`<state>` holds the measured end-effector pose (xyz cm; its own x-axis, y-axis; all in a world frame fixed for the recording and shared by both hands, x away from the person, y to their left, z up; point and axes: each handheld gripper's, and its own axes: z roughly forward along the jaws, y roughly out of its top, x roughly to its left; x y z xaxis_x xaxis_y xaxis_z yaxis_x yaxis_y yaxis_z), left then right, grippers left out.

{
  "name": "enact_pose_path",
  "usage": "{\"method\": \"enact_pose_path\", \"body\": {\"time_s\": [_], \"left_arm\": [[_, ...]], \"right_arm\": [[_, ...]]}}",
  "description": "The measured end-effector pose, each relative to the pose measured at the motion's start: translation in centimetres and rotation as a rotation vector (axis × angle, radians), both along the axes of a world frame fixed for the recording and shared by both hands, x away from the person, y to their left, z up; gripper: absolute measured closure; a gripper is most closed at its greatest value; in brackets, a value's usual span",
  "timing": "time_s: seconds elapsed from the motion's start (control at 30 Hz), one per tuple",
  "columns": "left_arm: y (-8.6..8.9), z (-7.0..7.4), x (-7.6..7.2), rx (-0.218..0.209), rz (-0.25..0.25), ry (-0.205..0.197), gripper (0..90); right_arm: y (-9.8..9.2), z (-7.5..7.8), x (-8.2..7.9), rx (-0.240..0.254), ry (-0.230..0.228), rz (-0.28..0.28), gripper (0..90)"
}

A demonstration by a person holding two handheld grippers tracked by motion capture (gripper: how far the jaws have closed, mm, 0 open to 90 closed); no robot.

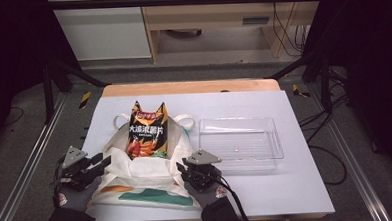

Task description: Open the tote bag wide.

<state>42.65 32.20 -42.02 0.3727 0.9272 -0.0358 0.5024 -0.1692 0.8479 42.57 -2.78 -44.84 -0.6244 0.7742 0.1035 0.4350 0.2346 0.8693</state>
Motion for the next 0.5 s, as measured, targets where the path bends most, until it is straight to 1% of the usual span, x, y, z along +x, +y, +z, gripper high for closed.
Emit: {"method": "enact_pose_path", "body": {"time_s": [0.07, 0.1, 0.13, 0.17, 0.2, 0.23, 0.27, 0.3, 0.37, 0.4, 0.43, 0.47, 0.5], "left_arm": [[-0.1, 0.3, -0.1, -0.011, -0.002, -0.011, 60.0], [-0.1, 0.6, -0.2, -0.015, 0.000, -0.023, 57.8], [-0.2, 0.7, -0.3, -0.018, 0.002, -0.032, 56.5], [-0.2, 0.7, -0.3, -0.018, 0.002, -0.032, 55.2], [-0.2, 1.1, -0.4, -0.031, 0.004, -0.049, 53.9], [-0.2, 1.1, -0.4, -0.031, 0.004, -0.049, 52.7], [-0.3, 1.4, -0.6, -0.040, -0.002, -0.064, 51.3], [-0.4, 1.5, -0.6, -0.042, -0.006, -0.069, 50.0], [-0.4, 1.6, -0.6, -0.043, -0.010, -0.074, 47.4], [-0.6, 1.8, -0.7, -0.046, -0.017, -0.075, 45.7], [-0.6, 1.8, -0.7, -0.046, -0.017, -0.075, 44.6], [-0.8, 1.9, -0.7, -0.052, -0.025, -0.076, 43.2], [-0.8, 1.9, -0.7, -0.052, -0.025, -0.076, 42.3]], "right_arm": [[0.2, 0.5, 0.1, 0.012, -0.008, 0.000, 69.4], [0.3, 1.0, 0.2, 0.021, -0.020, 0.000, 67.3], [0.3, 1.1, 0.2, 0.025, -0.022, 0.003, 66.2], [0.3, 1.3, 0.3, 0.031, -0.025, 0.003, 65.0], [0.3, 1.5, 0.3, 0.036, -0.030, 0.000, 63.5], [0.3, 1.5, 0.3, 0.036, -0.030, 0.000, 63.5], [0.3, 1.9, 0.4, 0.048, -0.038, -0.003, 60.9], [0.3, 2.1, 0.5, 0.054, -0.045, -0.003, 59.8], [0.3, 2.3, 0.5, 0.059, -0.049, -0.006, 58.7], [0.3, 2.8, 0.7, 0.070, -0.063, -0.009, 55.2], [0.3, 2.8, 0.7, 0.070, -0.063, -0.009, 55.2], [0.3, 3.3, 0.9, 0.084, -0.073, -0.015, 52.4], [0.3, 3.3, 0.9, 0.084, -0.073, -0.015, 52.4]]}}
